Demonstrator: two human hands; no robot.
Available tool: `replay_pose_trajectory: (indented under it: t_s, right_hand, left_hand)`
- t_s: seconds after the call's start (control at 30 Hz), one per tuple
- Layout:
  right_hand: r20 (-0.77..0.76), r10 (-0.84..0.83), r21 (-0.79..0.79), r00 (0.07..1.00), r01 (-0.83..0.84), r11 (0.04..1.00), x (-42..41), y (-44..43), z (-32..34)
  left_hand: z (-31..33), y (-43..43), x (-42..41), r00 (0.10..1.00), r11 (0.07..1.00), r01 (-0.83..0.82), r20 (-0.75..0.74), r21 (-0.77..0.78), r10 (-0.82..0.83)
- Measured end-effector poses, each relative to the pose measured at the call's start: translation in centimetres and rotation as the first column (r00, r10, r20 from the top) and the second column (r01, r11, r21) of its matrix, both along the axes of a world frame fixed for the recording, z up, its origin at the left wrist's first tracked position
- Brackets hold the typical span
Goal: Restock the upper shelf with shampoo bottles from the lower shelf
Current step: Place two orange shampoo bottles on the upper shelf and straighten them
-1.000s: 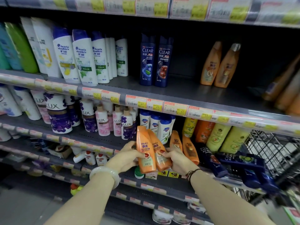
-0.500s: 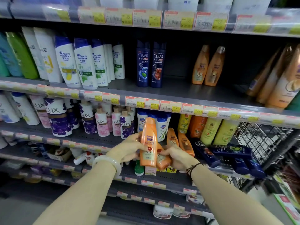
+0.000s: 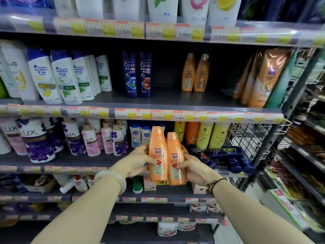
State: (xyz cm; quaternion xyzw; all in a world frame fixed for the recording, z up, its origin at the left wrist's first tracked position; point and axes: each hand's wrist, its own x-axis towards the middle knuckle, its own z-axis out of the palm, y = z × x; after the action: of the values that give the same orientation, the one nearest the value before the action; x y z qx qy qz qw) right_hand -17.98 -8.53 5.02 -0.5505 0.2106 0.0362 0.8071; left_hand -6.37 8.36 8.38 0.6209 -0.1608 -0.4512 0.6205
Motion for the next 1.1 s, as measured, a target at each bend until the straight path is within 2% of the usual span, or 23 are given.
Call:
replay_pose_trajectory:
  t_s: [0.33,0.7,1.1]
  right_hand:
    - [0.120,-0.140,-0.161,0.983,0.159,0.974,-2.3,-1.4,3.6]
    - [0.323,-0.182,-0.262,0.929,0.272,0.926,-3.2,-4.0,13.7]
    - [0.424,-0.211,-0.474,0.881,0.415,0.777,-0.8,-9.4,19.1]
  left_hand:
    - [4.0,-2.1,-1.6,0.982,0.995,0.086,0.171,-0.055,-0.076]
    - [13.2,-5.3,-1.0,0.900,0.968,0.198,0.420,-0.153,-0.117]
    - [17.8,-11.4,0.8,0.818,0.982,0.086,0.575,-0.171,0.029]
